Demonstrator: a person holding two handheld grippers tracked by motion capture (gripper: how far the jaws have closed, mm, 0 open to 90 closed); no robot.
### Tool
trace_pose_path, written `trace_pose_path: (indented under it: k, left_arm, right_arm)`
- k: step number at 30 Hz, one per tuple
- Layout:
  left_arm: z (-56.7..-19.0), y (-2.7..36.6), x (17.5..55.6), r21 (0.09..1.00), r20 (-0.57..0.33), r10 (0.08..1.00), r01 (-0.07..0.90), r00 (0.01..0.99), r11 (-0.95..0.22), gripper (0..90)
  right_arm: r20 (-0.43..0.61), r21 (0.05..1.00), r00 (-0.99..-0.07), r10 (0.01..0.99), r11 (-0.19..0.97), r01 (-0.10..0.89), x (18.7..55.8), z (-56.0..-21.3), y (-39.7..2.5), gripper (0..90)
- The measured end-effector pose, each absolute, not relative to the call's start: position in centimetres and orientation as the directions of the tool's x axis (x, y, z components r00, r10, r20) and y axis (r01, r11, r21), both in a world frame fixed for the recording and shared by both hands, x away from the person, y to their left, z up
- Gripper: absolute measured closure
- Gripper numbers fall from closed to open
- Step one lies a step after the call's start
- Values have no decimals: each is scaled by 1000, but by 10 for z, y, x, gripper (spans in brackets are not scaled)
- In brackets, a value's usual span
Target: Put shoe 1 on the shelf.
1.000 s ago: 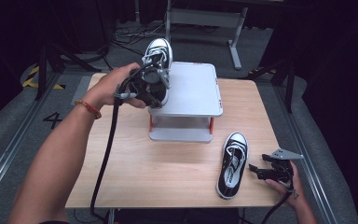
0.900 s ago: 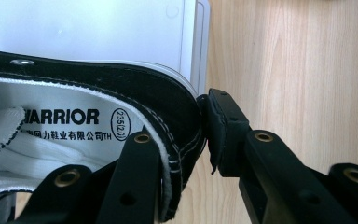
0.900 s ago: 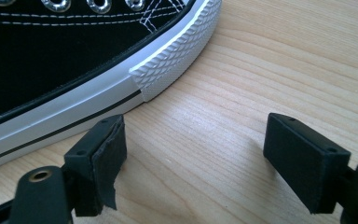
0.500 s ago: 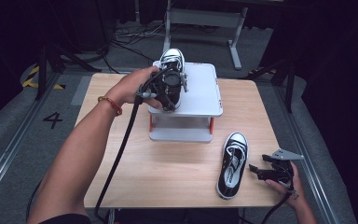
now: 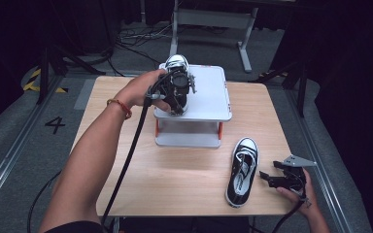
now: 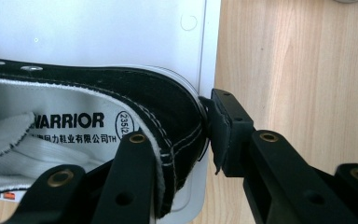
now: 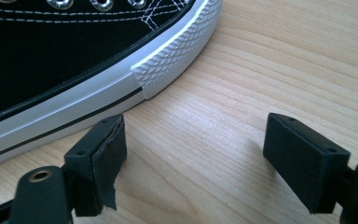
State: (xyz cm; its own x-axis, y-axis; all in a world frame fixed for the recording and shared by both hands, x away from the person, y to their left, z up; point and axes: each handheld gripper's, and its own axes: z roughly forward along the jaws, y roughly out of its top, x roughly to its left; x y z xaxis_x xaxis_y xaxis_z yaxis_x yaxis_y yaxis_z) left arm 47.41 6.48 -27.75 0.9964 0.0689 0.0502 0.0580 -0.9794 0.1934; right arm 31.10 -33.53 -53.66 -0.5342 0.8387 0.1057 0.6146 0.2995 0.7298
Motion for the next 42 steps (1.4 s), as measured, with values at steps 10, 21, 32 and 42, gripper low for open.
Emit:
trace_pose_path:
  k: [10,21,32,42]
  left_arm:
    - [-274,66,473,224,106,78,53,991,-973,611]
    - [-255,87,461,333,141,128,75,982,-940,394]
    - [-238,105,432,368,223,173,81,959,-926,273]
    - [-233,143,392,401,265,210,90,941,-912,262]
  right_arm:
    - [105,730,-534,839,299,614,311,-537,-335,218]
    - [106,730,-534,839,299,615,311,-537,-335,218]
    - [107,730,-534,839,299,615,311,-537,-335,218]
    - [107,730,-534,839,299,615,311,-537,-335,218]
